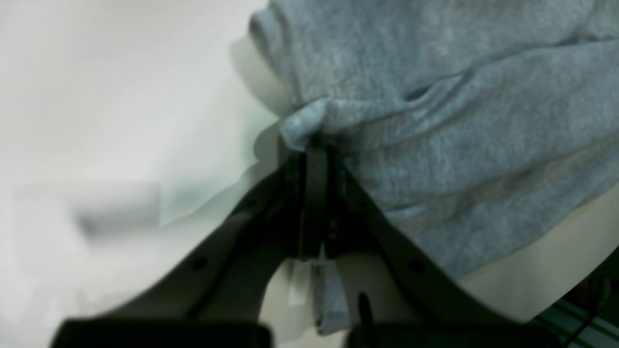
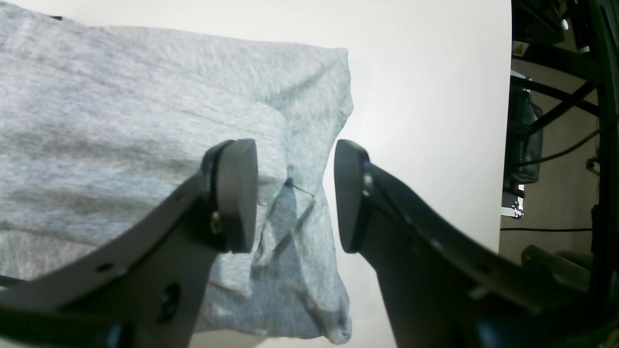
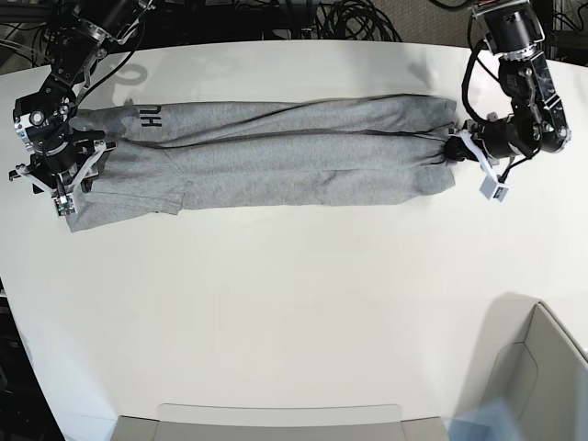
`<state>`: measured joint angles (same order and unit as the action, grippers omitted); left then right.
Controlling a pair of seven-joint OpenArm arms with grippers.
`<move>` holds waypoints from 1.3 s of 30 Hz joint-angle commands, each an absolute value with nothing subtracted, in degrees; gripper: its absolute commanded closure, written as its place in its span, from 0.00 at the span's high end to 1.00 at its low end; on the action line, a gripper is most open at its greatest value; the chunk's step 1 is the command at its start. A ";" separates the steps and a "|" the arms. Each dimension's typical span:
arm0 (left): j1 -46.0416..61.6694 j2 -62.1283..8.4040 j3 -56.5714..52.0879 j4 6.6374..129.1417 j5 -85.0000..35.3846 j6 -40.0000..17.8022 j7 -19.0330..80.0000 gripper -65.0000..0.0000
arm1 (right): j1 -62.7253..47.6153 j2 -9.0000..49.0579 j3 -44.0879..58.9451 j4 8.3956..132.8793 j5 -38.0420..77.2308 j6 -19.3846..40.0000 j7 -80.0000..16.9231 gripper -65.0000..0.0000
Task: Fold the T-shirt properly
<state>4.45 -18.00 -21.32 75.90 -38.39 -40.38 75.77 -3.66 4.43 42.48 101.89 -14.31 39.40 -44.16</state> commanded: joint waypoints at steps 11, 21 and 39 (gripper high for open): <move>3.74 -17.10 -20.53 75.03 -36.44 -40.00 80.00 0.20 | -3.21 5.23 42.33 102.73 -14.02 40.00 -43.12 0.40; 3.65 -17.10 -20.70 75.03 -36.53 -40.00 80.00 0.35 | -3.21 5.32 42.33 102.73 -14.02 40.00 -43.12 0.40; 3.65 -23.08 -20.88 75.47 -52.88 -40.00 80.00 0.35 | -3.21 5.49 42.24 102.64 -14.11 40.00 -43.12 0.40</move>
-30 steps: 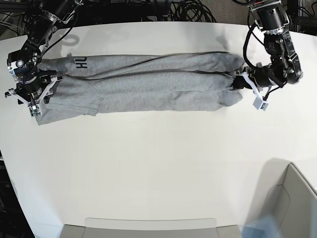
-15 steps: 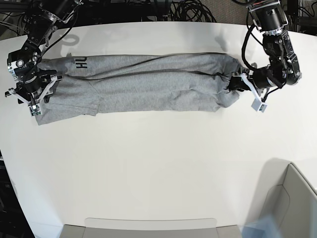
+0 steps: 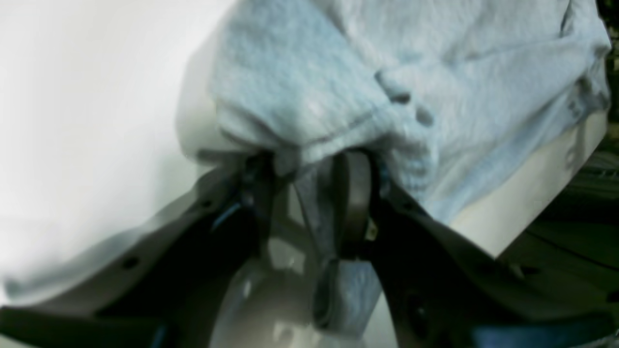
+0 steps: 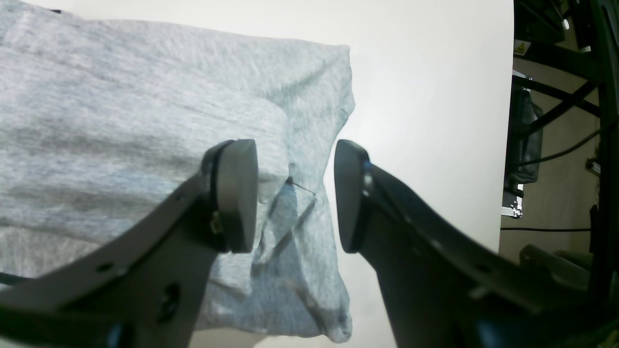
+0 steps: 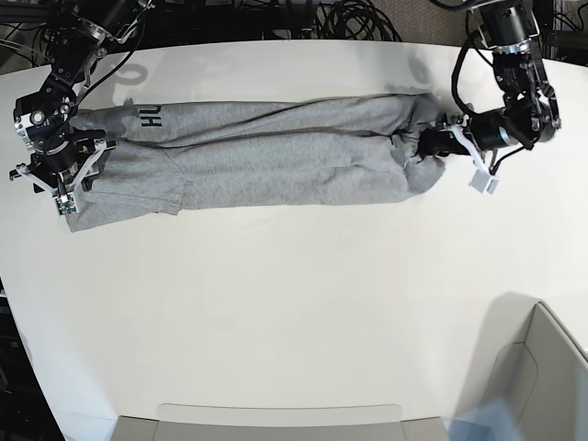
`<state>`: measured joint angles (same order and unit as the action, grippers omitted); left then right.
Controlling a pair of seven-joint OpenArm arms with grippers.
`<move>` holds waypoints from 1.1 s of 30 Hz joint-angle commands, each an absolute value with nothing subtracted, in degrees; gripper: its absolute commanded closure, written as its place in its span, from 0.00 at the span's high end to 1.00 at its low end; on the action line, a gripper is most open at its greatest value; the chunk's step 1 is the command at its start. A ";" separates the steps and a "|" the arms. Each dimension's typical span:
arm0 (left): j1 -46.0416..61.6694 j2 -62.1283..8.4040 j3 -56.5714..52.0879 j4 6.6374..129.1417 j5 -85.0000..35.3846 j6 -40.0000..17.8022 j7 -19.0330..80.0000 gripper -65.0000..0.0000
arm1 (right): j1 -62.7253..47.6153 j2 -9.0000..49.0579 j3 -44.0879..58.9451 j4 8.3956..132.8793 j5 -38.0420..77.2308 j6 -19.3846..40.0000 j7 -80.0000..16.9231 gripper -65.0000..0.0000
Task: Fold the T-shirt properly
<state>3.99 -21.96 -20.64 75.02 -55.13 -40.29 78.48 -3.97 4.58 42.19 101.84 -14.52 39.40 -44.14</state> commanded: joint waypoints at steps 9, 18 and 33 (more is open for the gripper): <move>3.47 -25.89 -20.70 75.47 -54.99 -40.00 80.00 0.35 | -3.30 5.32 42.15 102.64 -14.11 40.00 -43.12 0.40; 3.30 -26.07 -20.97 75.47 -67.12 -40.00 80.00 0.35 | -3.30 5.49 42.15 102.64 -14.11 40.00 -43.12 0.40; 1.45 -25.98 -18.15 75.38 -61.14 -40.00 80.00 0.35 | -3.38 5.67 42.15 100.88 -14.11 40.00 -43.03 0.40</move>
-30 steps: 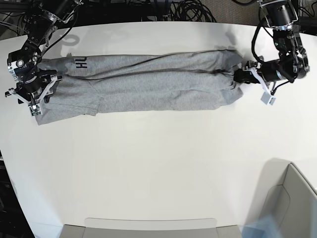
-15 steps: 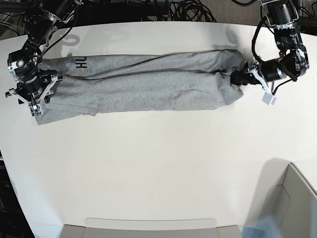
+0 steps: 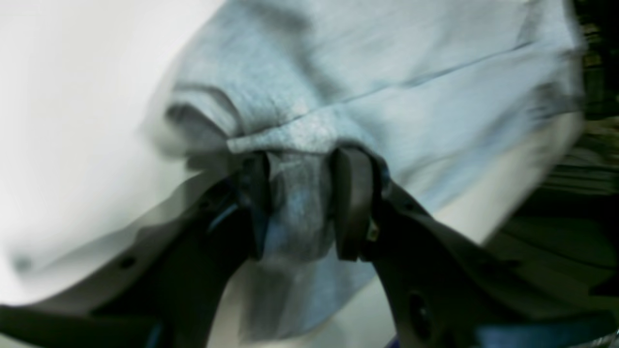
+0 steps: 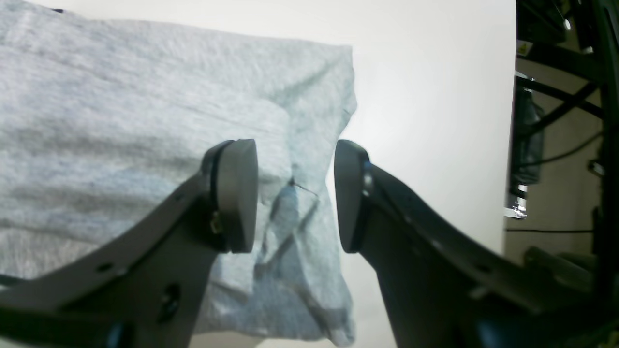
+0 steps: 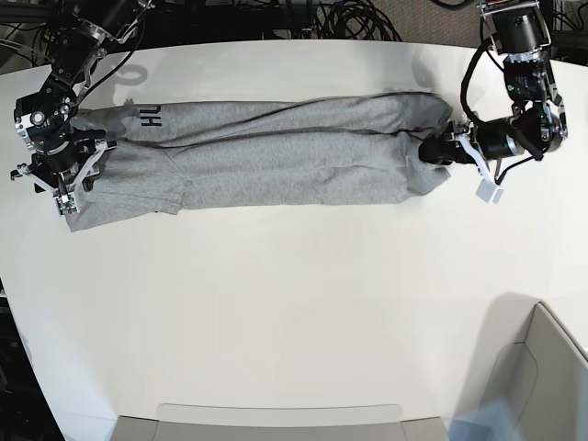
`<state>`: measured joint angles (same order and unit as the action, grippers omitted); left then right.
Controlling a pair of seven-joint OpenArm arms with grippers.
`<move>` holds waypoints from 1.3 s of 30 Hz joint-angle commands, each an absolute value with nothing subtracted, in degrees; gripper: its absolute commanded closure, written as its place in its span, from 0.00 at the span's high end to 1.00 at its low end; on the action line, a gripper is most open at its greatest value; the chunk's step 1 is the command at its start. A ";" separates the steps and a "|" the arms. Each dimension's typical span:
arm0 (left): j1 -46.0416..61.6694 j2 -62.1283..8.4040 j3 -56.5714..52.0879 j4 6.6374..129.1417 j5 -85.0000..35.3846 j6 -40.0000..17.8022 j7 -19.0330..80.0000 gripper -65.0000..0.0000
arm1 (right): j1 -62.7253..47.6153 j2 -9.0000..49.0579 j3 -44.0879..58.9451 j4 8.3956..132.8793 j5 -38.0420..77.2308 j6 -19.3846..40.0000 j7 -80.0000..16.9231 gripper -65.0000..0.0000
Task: Fold the T-shirt properly
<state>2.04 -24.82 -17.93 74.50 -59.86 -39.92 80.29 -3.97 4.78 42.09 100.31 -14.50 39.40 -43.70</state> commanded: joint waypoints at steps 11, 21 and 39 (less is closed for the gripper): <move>3.12 -23.34 -17.01 75.65 -49.63 -40.00 80.00 0.35 | -3.30 6.73 42.15 99.38 -14.11 40.00 -43.03 0.40; 2.77 -17.63 -8.40 78.20 -49.54 -40.00 80.00 0.34 | -3.03 6.90 42.15 99.47 -14.11 40.00 -43.03 0.40; 2.95 -24.66 -22.37 70.37 -49.71 -40.00 80.00 0.00 | -2.33 6.64 42.15 99.47 -14.11 40.00 -43.03 0.40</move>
